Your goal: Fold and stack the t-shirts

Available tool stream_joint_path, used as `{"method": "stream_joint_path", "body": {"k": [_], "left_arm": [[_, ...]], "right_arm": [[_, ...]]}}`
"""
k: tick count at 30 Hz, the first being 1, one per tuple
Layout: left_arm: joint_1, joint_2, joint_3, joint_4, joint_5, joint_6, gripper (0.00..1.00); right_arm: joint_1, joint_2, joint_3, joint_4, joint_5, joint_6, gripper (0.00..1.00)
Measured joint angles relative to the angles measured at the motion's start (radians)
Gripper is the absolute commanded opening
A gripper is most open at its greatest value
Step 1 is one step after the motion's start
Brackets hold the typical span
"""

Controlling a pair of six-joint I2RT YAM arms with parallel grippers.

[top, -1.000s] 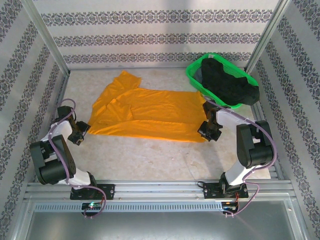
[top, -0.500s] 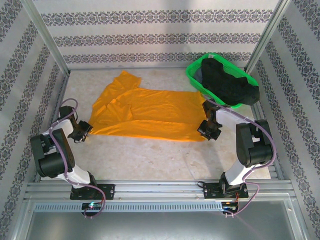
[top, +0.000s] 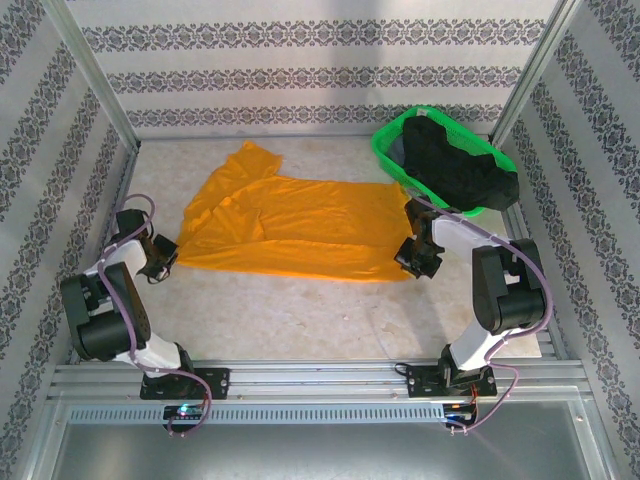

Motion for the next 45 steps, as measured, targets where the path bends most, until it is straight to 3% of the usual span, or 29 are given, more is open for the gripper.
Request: {"method": "stream_joint_path", "body": {"k": [12,21,22,23,25,28,33,39,41,45], "left_arm": [[-0.005,-0.397,-0.181,-0.259,-0.288,-0.243,0.00],[-0.005,-0.538,-0.253,-0.443,-0.395,-0.352,0.00],[-0.005,-0.542,-0.255,-0.455,-0.401,-0.356,0.04],[-0.005,-0.546,-0.255,-0.466,-0.405,-0.359,0.15],[-0.006,-0.548,-0.254,-0.478,-0.413,-0.360,0.34],[-0.013,-0.545,-0.222,-0.513,-0.435,-0.355,0.42],[-0.138,-0.516,-0.042,-0.515,-0.454,-0.332,0.39],[-0.370,-0.315,0.111,-0.336,-0.283,-0.254,0.31],[-0.451,-0.202,0.150,-0.282,-0.213,-0.232,0.22],[-0.558,-0.024,0.196,-0.198,-0.119,-0.218,0.17]], "right_arm": [[0.055,0.018,0.098,-0.044,-0.008,-0.079,0.00],[0.055,0.017,0.006,-0.066,-0.037,-0.122,0.00],[0.055,0.017,0.005,-0.069,-0.039,-0.124,0.00],[0.054,0.017,0.005,-0.069,-0.043,-0.128,0.02],[0.054,0.017,0.007,-0.069,-0.045,-0.132,0.18],[0.054,0.016,0.023,-0.077,-0.040,-0.145,0.36],[0.092,-0.038,0.086,-0.079,0.000,-0.168,0.45],[0.196,-0.080,0.192,0.037,-0.099,-0.219,0.28],[0.222,-0.054,0.227,0.073,-0.159,-0.227,0.20],[0.256,-0.004,0.262,0.123,-0.219,-0.236,0.14]]}}
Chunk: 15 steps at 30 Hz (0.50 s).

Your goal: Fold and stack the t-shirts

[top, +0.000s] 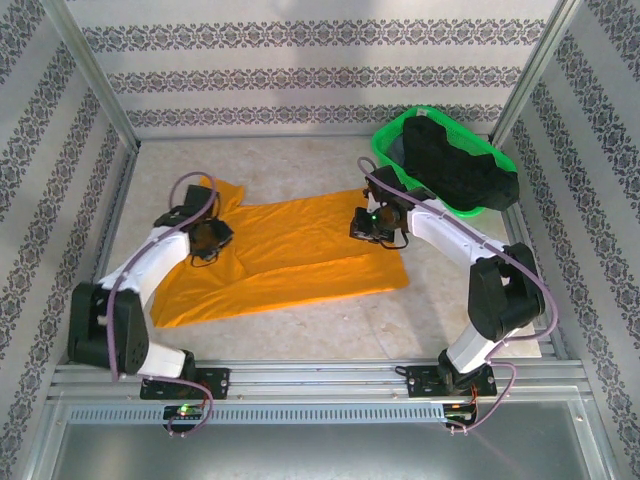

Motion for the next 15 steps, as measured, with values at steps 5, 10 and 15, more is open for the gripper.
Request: {"method": "stream_joint_path", "body": {"k": [5,10,15], "left_arm": [[-0.051,0.190,0.102,0.021,0.050,0.001,0.15],[-0.056,0.266,0.155,-0.002,0.014,0.031,0.17],[-0.056,0.280,0.154,-0.034,-0.027,0.072,0.19]], "right_arm": [[0.006,0.010,0.000,0.005,-0.022,0.000,0.12],[0.006,0.010,0.000,0.005,-0.022,0.001,0.12],[0.006,0.010,0.000,0.005,-0.022,0.003,0.12]]}}
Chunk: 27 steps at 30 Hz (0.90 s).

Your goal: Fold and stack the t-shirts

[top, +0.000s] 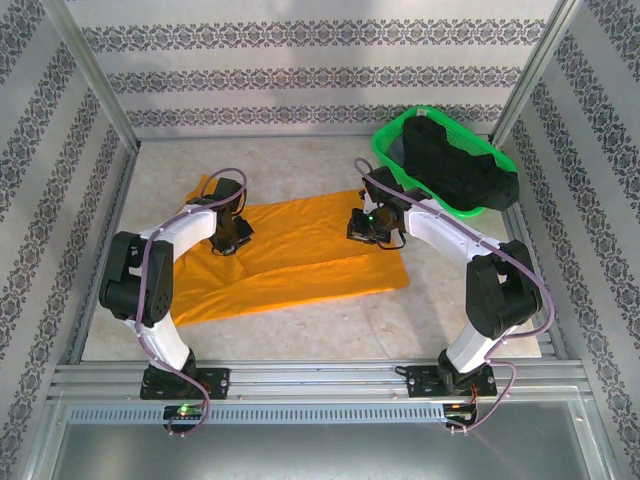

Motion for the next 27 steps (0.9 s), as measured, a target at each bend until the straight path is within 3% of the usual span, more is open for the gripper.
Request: {"method": "stream_joint_path", "body": {"k": [27], "left_arm": [[0.007,-0.023,-0.082,-0.073,-0.109,0.052,0.31]], "right_arm": [[0.000,0.014,0.000,0.000,0.000,0.001,0.12]]}}
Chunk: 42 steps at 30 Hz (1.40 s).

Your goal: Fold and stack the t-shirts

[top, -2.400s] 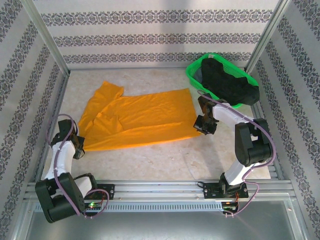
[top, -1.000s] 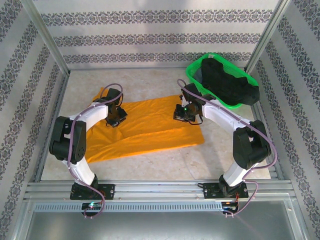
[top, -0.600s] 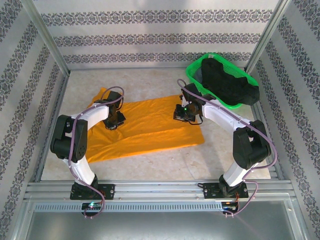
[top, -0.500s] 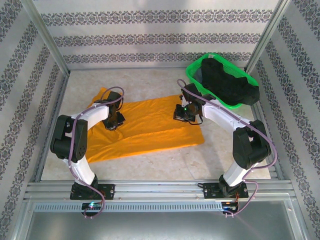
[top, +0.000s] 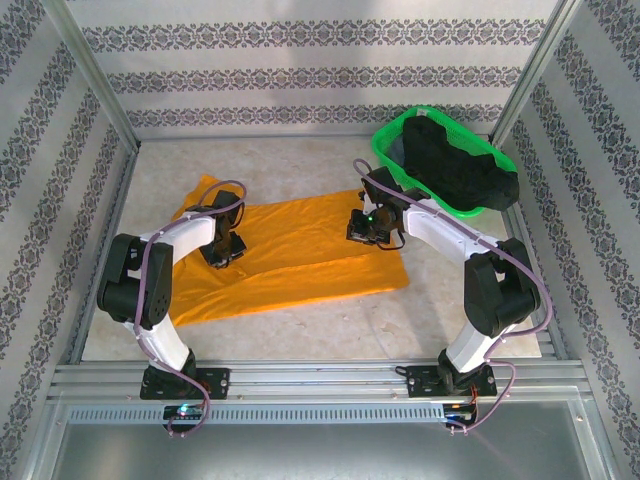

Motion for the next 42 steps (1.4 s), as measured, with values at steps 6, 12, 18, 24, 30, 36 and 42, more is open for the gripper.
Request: {"method": "stream_joint_path", "body": {"k": [6,12,18,24,30,36,42], "left_arm": [[0.000,0.000,0.000,0.000,-0.003,0.002,0.17],[0.000,-0.029,0.000,-0.010,-0.003,0.001,0.08],[0.000,-0.077,0.018,-0.024,0.000,0.003,0.06],[-0.003,-0.080,0.032,-0.023,0.018,0.024,0.06],[-0.022,-0.080,0.032,-0.006,0.039,0.063,0.09],[-0.048,-0.077,0.032,0.059,0.077,0.123,0.34],[-0.066,-0.083,0.029,0.116,0.077,0.158,0.53]], "right_arm": [[0.000,0.000,0.000,0.000,0.000,0.000,0.12],[0.000,0.000,0.000,0.000,0.000,0.000,0.11],[0.000,0.000,-0.001,0.002,-0.004,0.000,0.11],[0.000,0.007,-0.001,0.003,-0.008,0.000,0.11],[0.000,0.014,-0.006,0.013,-0.016,0.002,0.11],[0.000,0.015,-0.016,0.019,-0.022,0.005,0.11],[0.000,0.018,-0.022,0.029,-0.022,0.009,0.12]]}}
